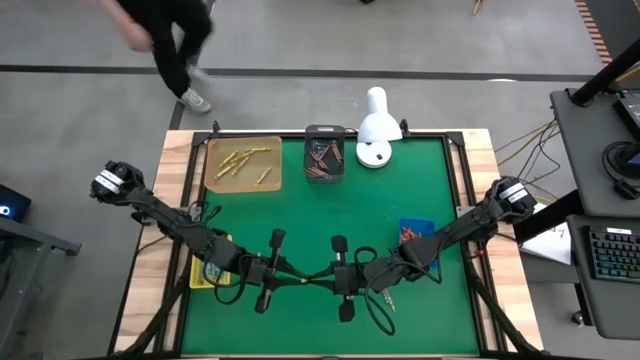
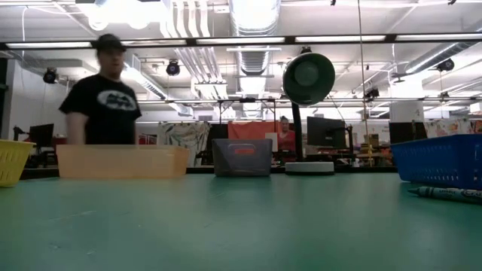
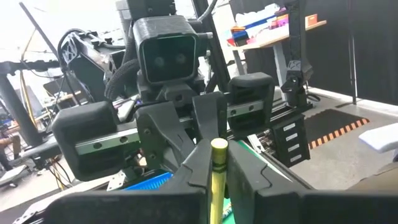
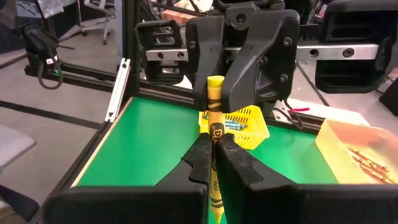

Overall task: Sort crayons
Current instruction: Put the green crayon into the orange bin

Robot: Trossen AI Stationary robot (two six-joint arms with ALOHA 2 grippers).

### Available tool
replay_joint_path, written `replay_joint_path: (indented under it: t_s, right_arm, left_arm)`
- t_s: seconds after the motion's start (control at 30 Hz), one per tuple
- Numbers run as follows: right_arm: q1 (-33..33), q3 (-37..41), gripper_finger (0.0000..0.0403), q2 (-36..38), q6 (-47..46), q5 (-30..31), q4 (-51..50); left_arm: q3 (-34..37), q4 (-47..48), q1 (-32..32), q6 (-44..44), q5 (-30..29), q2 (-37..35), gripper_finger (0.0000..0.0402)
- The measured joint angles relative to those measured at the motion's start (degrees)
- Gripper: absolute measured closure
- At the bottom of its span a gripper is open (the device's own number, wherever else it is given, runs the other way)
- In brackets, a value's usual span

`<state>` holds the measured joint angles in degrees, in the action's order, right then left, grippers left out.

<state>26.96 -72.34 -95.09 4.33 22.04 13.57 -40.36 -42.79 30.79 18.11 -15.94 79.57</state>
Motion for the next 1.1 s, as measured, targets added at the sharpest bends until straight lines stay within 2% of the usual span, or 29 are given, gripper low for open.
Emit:
replay_joint_path:
  t_s: [0.13,0.37,0.53,0.73,0.8,0.87,1.03,1.1]
  right_arm:
    - [0.0,0.02,0.0388,0.0,-1.12,0.02,0.01]
    - [0.0,-0.41,0.0334,0.02,-0.88,0.46,0.17]
    - [-0.09,-1.25,0.0296,0.99,-0.75,1.69,-3.02]
    - [0.03,-3.17,0.0267,4.41,-6.07,11.52,-14.04]
    - [-0.09,-3.48,0.0261,5.21,-7.46,13.87,-16.47]
    - [-0.19,-3.48,0.0257,5.69,-7.55,14.42,-16.83]
    - [-0.07,-3.48,0.0255,5.9,-7.47,14.38,-16.66]
    - [-0.11,-3.48,0.0257,5.78,-7.47,14.39,-16.69]
  left_arm:
    - [0.0,0.07,-0.13,-0.13,0.02,0.0,0.0388]
    - [0.0,0.5,-0.3,-0.16,-1.44,0.0,0.0399]
    - [-0.02,5.39,-0.3,-0.14,-6.87,-1.92,0.0399]
    - [-0.02,22.16,-1.64,-0.26,-21.87,-9.47,0.0399]
    - [-0.02,29.24,-3.73,-1.46,-27.06,-12.28,0.0399]
    - [-0.02,37.12,-6.95,-3.81,-29.49,-15.09,0.0399]
    - [-0.02,50.58,-20.02,-11.42,-29.63,-19.49,0.0399]
    - [-0.02,54.69,-26.29,-13.25,-27.98,-19.88,0.0399]
